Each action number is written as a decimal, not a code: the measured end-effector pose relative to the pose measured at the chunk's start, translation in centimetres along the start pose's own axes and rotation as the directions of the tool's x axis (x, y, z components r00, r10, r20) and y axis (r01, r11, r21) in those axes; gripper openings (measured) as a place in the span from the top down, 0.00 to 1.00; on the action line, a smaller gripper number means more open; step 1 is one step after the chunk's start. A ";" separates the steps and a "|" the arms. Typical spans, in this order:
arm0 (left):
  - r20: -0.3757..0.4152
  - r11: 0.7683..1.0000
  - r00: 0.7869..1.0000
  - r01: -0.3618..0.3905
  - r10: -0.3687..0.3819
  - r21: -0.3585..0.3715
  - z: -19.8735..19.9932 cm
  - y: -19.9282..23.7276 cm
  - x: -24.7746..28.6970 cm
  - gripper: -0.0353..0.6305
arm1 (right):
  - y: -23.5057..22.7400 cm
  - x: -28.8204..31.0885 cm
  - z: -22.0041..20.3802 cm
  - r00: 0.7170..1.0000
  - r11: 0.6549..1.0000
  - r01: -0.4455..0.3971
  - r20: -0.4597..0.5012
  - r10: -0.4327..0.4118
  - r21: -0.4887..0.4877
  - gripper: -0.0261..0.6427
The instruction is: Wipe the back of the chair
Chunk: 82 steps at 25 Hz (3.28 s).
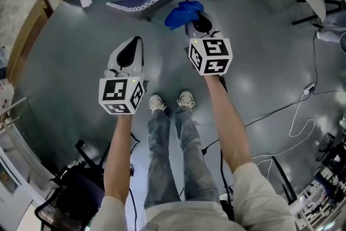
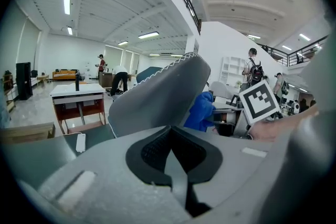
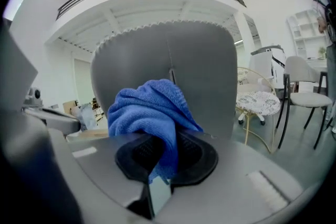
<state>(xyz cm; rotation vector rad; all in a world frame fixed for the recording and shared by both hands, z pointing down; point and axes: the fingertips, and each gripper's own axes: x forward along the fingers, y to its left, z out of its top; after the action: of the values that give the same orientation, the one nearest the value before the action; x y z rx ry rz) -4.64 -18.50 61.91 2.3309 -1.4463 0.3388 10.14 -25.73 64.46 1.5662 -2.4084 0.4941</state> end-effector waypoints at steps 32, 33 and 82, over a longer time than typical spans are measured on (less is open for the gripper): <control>-0.025 1.000 0.999 0.022 -0.022 -0.017 1.3 -1.6 3.2 0.94 | -1.7 4.2 2.2 1.000 1.000 -0.021 -0.024 0.020 -0.012 0.90; -0.027 1.000 0.999 0.021 -0.021 -0.020 1.2 -1.4 3.3 0.94 | -1.7 4.7 1.6 0.999 1.000 -0.023 -0.036 0.022 -0.010 0.90; -0.026 1.000 1.000 -0.016 0.016 0.004 2.7 -1.5 -2.7 0.94 | 2.3 -8.1 0.7 0.998 0.997 -0.027 -0.063 0.023 -0.071 0.90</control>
<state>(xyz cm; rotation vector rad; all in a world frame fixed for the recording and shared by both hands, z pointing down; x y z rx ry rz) -4.43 -16.87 58.17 2.3103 -1.4536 0.3754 11.34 -18.38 60.55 1.4717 -2.3750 0.4490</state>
